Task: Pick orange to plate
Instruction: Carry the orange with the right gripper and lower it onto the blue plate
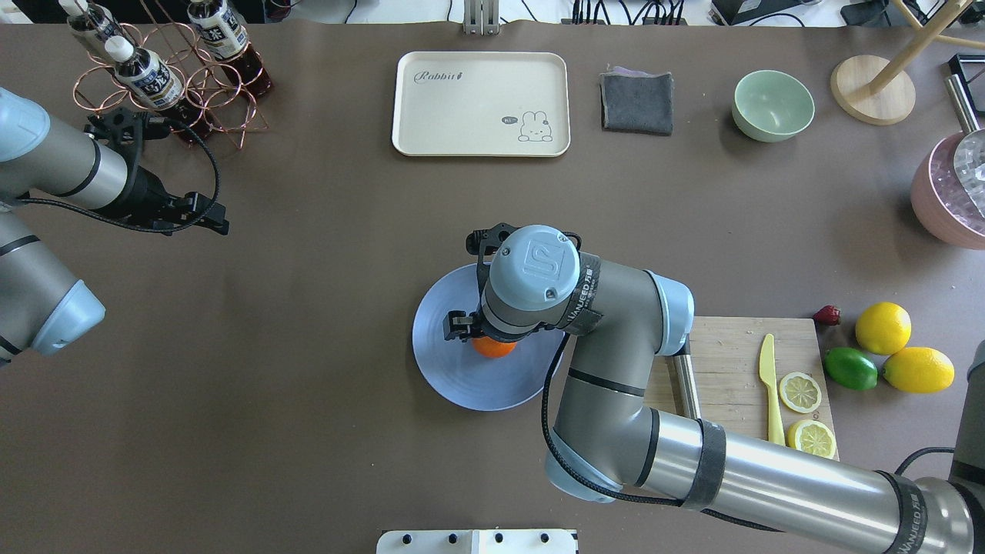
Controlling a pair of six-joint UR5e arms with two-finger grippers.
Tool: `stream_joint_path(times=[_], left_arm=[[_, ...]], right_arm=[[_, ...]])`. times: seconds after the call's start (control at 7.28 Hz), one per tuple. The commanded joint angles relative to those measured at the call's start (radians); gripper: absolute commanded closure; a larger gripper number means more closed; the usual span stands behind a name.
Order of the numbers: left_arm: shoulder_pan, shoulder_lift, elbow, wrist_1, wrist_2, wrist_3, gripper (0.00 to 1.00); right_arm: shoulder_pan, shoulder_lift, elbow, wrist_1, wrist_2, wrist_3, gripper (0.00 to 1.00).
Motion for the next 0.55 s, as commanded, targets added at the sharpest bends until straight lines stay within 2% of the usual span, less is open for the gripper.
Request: stream_joint_path(times=[0.0, 0.14, 0.27, 0.41], left_arm=[[-0.109, -0.004, -0.005, 0.008, -0.092, 0.018, 0.03], [-0.190, 0.015, -0.018, 0.008, -0.151, 0.084, 0.03], [-0.260, 0.091, -0.052, 0.008, -0.171, 0.176, 0.03], [-0.329, 0.136, -0.028, 0.017, -0.202, 0.306, 0.03]], right_arm=[[0.060, -0.030, 0.067, -0.021, 0.040, -0.005, 0.00], [0.130, -0.082, 0.167, -0.093, 0.109, -0.022, 0.00], [0.219, -0.151, 0.259, -0.138, 0.165, -0.098, 0.00], [0.312, -0.240, 0.308, -0.149, 0.220, -0.211, 0.00]])
